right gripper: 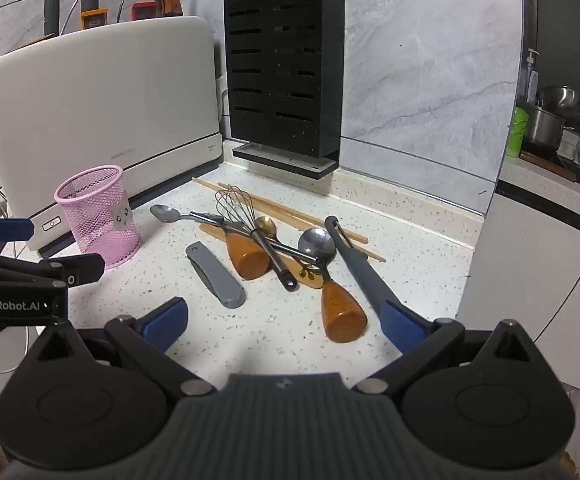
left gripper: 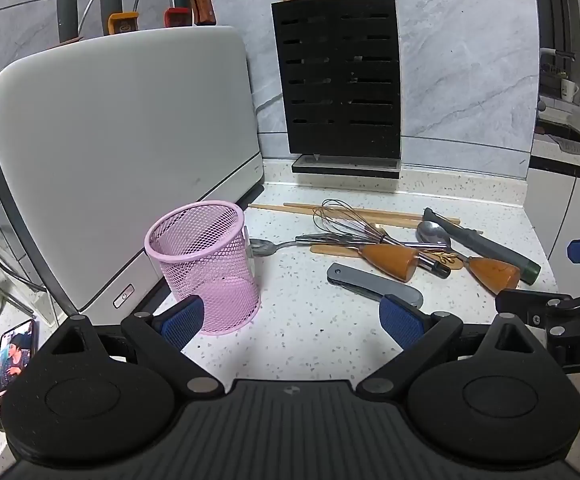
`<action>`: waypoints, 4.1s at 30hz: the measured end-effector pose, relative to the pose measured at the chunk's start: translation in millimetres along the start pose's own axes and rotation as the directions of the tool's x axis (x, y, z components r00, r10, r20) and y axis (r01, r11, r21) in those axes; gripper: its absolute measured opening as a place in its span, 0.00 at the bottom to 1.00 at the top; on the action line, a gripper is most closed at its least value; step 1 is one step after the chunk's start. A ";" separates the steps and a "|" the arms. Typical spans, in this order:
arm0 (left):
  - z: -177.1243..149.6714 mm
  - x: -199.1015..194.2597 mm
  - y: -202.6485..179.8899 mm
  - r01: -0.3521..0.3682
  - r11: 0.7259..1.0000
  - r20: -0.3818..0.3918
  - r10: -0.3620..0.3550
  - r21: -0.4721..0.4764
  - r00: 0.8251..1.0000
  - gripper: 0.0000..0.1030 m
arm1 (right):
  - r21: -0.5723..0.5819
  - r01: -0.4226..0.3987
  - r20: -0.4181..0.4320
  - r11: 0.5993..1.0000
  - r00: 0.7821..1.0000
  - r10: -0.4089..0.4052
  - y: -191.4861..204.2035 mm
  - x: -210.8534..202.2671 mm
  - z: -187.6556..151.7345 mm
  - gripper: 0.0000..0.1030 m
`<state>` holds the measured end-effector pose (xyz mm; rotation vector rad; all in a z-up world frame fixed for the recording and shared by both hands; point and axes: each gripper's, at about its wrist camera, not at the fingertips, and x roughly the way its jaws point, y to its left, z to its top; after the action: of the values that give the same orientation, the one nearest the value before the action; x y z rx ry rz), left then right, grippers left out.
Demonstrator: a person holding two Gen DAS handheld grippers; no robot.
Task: Organize utensils
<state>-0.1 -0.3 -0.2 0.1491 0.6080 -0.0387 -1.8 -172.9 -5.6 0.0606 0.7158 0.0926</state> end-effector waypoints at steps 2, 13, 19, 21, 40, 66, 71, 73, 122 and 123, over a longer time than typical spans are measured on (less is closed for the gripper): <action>0.0 0.1 0.0 -0.001 1.000 0.000 0.001 0.001 1.000 1.00 | 0.000 0.001 0.001 1.000 1.000 -0.001 -0.1 0.0 0.1 0.97; 0.0 0.1 0.1 0.000 1.000 -0.003 0.000 -0.004 1.000 1.00 | -0.003 0.001 0.000 1.000 1.000 -0.001 0.0 0.6 -0.4 0.97; 0.0 0.2 0.4 0.004 1.000 -0.004 -0.004 -0.008 1.000 1.00 | -0.002 0.001 0.001 1.000 1.000 -0.001 0.3 1.0 -0.7 0.97; 0.4 -2.1 1.6 0.006 1.000 -0.004 -0.006 -0.011 1.000 1.00 | -0.003 0.001 0.001 1.000 1.000 -0.001 0.5 0.8 -0.7 0.97; -1.3 -1.2 -2.0 0.018 1.000 -0.009 -0.018 -0.018 1.000 1.00 | -0.005 0.001 0.001 1.000 1.000 -0.001 0.6 2.0 -1.2 0.97; -1.8 -1.8 -3.6 0.021 1.000 -0.009 -0.021 -0.011 1.000 1.00 | -0.006 0.002 0.001 1.000 1.000 -0.002 1.1 2.7 -1.1 0.97; -2.3 -1.9 -4.6 0.019 1.000 -0.011 -0.019 -0.011 1.000 1.00 | -0.006 0.002 0.002 1.000 1.000 -0.002 1.1 2.8 -1.0 0.97; -2.2 -1.8 -4.7 0.019 1.000 -0.010 -0.019 -0.010 1.000 1.00 | -0.007 0.002 0.001 1.000 1.000 -0.002 1.2 2.9 -1.0 0.97; 11.8 31.8 -9.1 0.115 0.991 -0.115 -0.123 -0.074 0.986 0.68 | -0.093 -0.080 -0.038 0.992 0.996 0.076 -1.9 41.9 18.7 0.75; 13.6 31.2 -7.1 0.113 0.990 -0.108 -0.122 -0.085 0.987 0.65 | -0.103 -0.088 -0.043 0.991 0.996 0.084 -0.4 45.0 21.4 0.73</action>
<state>32.7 -9.1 -7.9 0.0386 0.7300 -0.1213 46.0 -169.0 -18.9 -0.0106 0.7457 0.2136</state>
